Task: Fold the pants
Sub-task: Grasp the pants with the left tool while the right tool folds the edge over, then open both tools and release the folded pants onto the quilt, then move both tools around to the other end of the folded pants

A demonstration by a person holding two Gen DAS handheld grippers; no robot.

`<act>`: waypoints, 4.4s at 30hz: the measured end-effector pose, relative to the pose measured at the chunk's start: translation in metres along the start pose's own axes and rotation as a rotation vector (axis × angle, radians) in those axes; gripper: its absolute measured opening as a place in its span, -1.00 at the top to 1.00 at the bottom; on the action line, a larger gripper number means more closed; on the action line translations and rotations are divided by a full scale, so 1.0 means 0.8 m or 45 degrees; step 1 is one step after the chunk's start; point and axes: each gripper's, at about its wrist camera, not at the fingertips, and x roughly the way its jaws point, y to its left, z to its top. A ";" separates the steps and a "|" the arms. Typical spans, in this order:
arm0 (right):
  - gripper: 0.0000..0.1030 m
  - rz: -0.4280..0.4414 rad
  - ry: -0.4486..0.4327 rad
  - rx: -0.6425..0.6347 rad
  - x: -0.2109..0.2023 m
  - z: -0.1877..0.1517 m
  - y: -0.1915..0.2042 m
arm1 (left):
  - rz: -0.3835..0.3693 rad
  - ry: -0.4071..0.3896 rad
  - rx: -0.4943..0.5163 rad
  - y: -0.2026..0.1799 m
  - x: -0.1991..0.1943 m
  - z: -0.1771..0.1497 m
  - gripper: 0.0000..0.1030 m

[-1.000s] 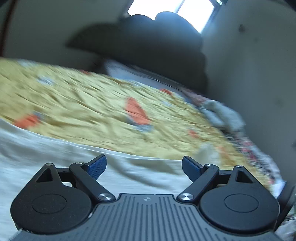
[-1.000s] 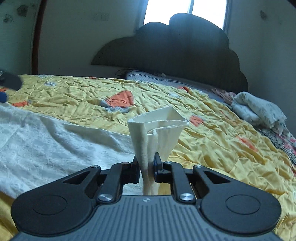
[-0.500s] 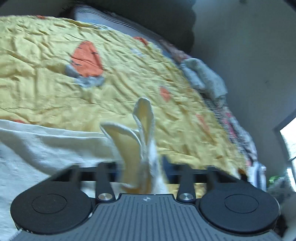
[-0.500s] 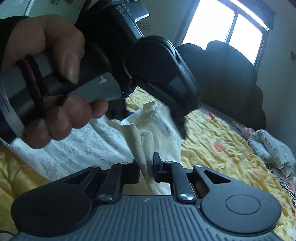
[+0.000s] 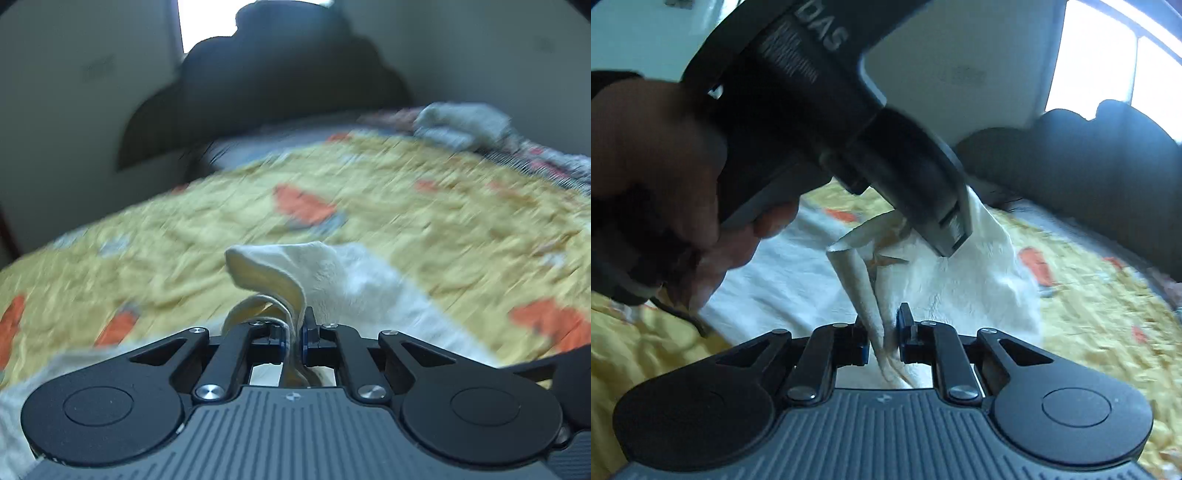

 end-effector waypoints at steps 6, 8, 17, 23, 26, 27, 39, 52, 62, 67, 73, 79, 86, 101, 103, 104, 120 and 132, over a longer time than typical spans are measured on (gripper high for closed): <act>0.65 0.097 0.049 -0.045 0.018 -0.004 0.032 | -0.024 0.149 -0.280 0.075 0.015 -0.041 0.82; 0.56 0.125 0.040 -0.005 0.010 -0.008 0.023 | -0.059 0.160 -0.325 0.084 0.020 -0.047 0.81; -0.43 0.175 -0.079 0.223 -0.046 -0.026 -0.058 | -0.104 0.155 -0.507 0.112 0.031 -0.063 0.57; -0.43 0.116 -0.062 0.371 -0.038 -0.028 -0.093 | -0.079 0.111 -0.481 0.109 0.019 -0.059 0.79; -0.43 0.113 -0.068 0.381 -0.039 -0.031 -0.102 | -0.028 0.070 -0.465 0.121 -0.002 -0.053 0.81; -0.43 0.111 -0.069 0.376 -0.040 -0.032 -0.102 | -0.008 0.057 -0.462 0.127 -0.010 -0.052 0.81; -0.47 0.276 0.004 0.361 0.006 -0.012 -0.067 | 0.261 0.193 -0.379 0.167 0.001 -0.093 -0.06; -0.54 0.349 0.040 0.605 0.007 -0.022 -0.087 | 0.079 -0.019 -0.468 0.123 -0.044 -0.072 -0.22; -0.54 0.468 0.166 0.604 0.024 -0.049 -0.072 | 0.155 0.060 -0.314 0.090 -0.012 -0.124 -0.26; -0.55 0.459 0.137 0.706 0.017 -0.021 -0.104 | 0.150 0.068 -0.329 0.092 -0.013 -0.117 -0.28; -0.55 0.447 0.045 0.829 0.057 0.029 -0.162 | 0.147 0.022 -0.328 0.079 -0.048 -0.108 -0.27; -0.55 0.449 0.207 0.887 0.154 0.047 -0.170 | 0.158 0.099 -0.352 0.073 -0.034 -0.126 -0.31; -0.58 0.463 0.248 0.976 0.179 0.019 -0.174 | 0.160 0.035 -0.312 0.070 -0.027 -0.138 -0.45; -0.60 0.528 0.297 0.716 0.051 -0.009 -0.064 | 0.517 -0.290 -0.859 0.210 -0.241 -0.189 -0.47; -0.62 0.481 0.286 0.650 0.048 0.021 -0.051 | 0.616 -0.329 -0.926 0.239 -0.273 -0.196 -0.49; -0.62 0.483 0.231 0.570 0.044 0.040 -0.039 | 0.661 -0.350 -0.950 0.251 -0.287 -0.200 -0.54; -0.60 0.592 0.014 -0.538 0.134 0.142 0.302 | 1.101 -0.497 -1.384 0.346 -0.438 -0.281 -0.76; 0.17 0.617 0.040 -0.455 0.173 0.166 0.317 | 0.781 -0.505 -1.499 0.369 -0.403 -0.279 -0.82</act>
